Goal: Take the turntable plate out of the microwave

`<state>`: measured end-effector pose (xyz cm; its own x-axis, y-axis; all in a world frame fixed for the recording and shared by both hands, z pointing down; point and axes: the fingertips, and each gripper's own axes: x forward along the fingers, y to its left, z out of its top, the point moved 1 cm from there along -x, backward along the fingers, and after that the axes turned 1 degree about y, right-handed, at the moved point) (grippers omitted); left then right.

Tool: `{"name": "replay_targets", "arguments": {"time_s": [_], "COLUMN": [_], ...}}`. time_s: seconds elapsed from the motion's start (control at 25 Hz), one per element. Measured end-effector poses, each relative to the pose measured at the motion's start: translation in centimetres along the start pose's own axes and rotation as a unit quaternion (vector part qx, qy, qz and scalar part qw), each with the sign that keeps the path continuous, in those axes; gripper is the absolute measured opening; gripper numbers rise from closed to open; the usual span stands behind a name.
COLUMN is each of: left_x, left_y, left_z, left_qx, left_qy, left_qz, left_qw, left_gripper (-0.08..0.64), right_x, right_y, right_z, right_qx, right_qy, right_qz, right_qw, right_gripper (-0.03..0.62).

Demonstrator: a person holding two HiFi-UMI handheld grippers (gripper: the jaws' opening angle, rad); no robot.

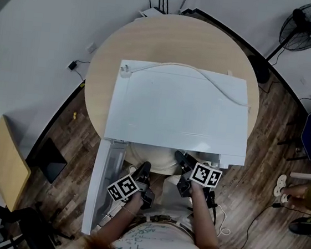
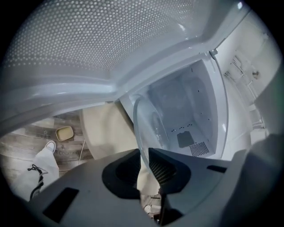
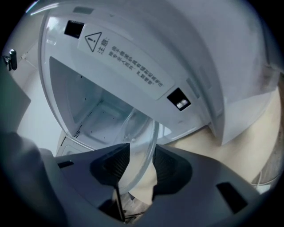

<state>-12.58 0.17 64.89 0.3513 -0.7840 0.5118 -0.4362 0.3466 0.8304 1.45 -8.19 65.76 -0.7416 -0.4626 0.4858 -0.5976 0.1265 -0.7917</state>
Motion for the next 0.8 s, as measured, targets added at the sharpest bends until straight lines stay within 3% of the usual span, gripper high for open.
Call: {"name": "replay_targets", "arguments": {"time_s": [0.48, 0.64, 0.68, 0.76, 0.8], "left_x": [-0.8, -0.7, -0.6, -0.5, -0.4], "left_y": [0.5, 0.5, 0.5, 0.4, 0.3], "left_z": [-1.1, -1.1, -0.9, 0.4, 1.3], "left_qx": [0.004, 0.063, 0.078, 0.096, 0.107], "left_qy": [0.014, 0.021, 0.018, -0.007, -0.026], "left_qz": [-0.002, 0.007, 0.014, 0.029, 0.036], "left_qw": [0.9999, 0.9978, 0.9967, 0.9949, 0.9932], "left_gripper": [0.067, 0.08, 0.102, 0.235, 0.248], "right_x": [0.4, 0.4, 0.3, 0.2, 0.2], "right_y": [-0.2, -0.2, -0.2, -0.3, -0.3], "right_z": [0.5, 0.4, 0.4, 0.5, 0.5], "right_qx": [0.016, 0.031, 0.033, 0.037, 0.04], "right_qy": [0.002, 0.0, -0.002, -0.005, -0.006], "right_qz": [0.018, 0.017, 0.015, 0.012, 0.011], "right_qw": [1.0, 0.999, 0.999, 0.999, 0.999], "right_gripper": [0.1, 0.091, 0.091, 0.089, 0.091]}}
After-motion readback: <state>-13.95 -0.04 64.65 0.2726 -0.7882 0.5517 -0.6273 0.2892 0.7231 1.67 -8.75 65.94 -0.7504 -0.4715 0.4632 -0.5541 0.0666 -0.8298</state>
